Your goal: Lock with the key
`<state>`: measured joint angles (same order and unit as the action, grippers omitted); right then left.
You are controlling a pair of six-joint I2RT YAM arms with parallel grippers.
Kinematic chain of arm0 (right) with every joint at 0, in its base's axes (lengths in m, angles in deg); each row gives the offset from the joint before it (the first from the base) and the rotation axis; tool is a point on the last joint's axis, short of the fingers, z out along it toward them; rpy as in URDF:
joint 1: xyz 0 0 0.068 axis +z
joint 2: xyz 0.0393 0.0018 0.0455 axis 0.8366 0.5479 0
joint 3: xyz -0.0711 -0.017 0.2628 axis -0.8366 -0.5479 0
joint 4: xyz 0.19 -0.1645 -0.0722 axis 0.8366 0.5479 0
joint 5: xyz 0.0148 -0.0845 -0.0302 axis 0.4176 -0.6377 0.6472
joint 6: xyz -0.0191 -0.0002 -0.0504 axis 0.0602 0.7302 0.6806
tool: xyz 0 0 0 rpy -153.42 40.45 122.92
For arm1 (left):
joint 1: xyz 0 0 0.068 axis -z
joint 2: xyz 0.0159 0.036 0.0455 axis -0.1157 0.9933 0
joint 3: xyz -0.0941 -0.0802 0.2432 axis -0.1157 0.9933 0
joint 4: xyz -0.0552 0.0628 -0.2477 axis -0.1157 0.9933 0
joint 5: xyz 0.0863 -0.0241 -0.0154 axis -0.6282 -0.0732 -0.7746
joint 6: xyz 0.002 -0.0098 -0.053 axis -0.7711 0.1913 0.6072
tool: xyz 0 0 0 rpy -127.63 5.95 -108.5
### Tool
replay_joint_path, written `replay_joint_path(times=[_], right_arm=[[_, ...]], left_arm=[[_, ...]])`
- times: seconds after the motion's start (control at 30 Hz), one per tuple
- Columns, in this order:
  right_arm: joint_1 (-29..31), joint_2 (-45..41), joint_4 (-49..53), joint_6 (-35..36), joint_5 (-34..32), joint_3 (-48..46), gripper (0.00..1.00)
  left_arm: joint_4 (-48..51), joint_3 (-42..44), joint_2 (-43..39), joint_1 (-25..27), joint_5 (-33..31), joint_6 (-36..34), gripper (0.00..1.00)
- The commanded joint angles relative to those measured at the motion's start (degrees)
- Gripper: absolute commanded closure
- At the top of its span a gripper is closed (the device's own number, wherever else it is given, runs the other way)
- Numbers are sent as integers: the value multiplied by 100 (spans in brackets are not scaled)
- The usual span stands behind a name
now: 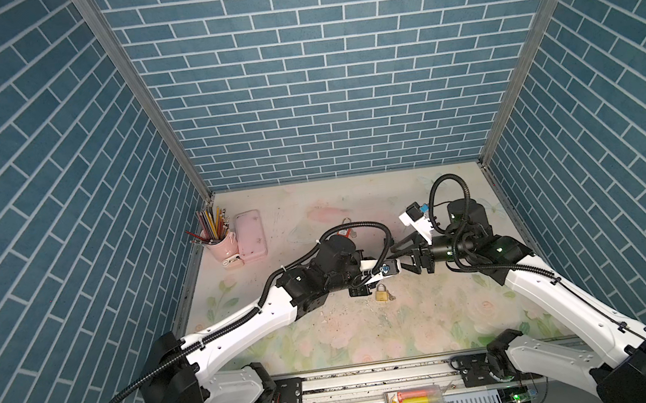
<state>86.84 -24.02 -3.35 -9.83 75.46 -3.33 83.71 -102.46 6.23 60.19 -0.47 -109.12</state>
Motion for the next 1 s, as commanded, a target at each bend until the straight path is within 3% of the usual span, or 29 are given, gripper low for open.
replay_joint_path(times=[0.0,0.97], right_arm=[[-1,57,163,284,147,-169,48],[-1,-23,471,223,-372,-176,78]], left_arm=[[-38,-166,25,23,94,-66,93],[-142,-142,53,14,-87,-53,95]])
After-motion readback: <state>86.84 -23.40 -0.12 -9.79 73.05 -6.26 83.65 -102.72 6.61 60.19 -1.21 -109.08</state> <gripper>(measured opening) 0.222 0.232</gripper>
